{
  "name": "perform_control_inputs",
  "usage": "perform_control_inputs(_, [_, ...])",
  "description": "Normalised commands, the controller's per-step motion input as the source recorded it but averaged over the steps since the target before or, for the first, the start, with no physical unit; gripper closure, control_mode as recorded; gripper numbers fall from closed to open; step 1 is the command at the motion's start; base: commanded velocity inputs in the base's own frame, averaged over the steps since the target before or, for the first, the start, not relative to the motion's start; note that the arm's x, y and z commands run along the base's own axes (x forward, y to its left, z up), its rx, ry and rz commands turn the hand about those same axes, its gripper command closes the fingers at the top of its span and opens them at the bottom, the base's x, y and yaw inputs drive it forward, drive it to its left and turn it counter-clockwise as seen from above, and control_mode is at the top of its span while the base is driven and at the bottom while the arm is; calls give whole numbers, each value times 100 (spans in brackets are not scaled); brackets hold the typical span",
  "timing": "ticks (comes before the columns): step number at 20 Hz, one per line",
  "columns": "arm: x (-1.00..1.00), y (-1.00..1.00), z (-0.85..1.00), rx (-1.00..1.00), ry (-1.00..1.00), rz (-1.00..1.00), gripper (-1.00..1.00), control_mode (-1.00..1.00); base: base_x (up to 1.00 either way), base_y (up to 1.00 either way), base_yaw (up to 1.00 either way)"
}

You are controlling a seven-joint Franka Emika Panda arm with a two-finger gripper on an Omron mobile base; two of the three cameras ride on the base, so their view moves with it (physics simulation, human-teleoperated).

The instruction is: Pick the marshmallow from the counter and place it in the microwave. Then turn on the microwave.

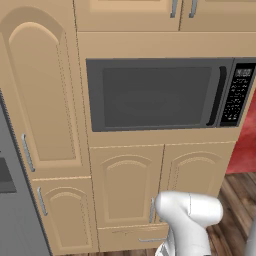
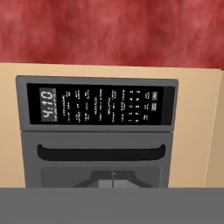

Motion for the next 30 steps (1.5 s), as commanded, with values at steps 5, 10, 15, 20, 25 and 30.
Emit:
perform_control_inputs(5, [2, -1, -13, 1, 0, -1, 100, -100, 0, 0, 0])
perform_control_inputs(10, [2, -2, -8, 2, 0, -1, 100, -100, 0, 0, 0])
perform_control_inputs(15, [2, -4, -2, 3, 0, -1, 100, -100, 0, 0, 0])
perform_control_inputs(20, [5, -4, -4, 2, 0, -1, 100, -100, 0, 0, 0])
perform_control_inputs(25, [7, -4, -9, 1, 0, -1, 100, -100, 0, 0, 0])
perform_control_inputs(30, [6, -4, -7, 2, 0, -1, 100, -100, 0, 0, 0])
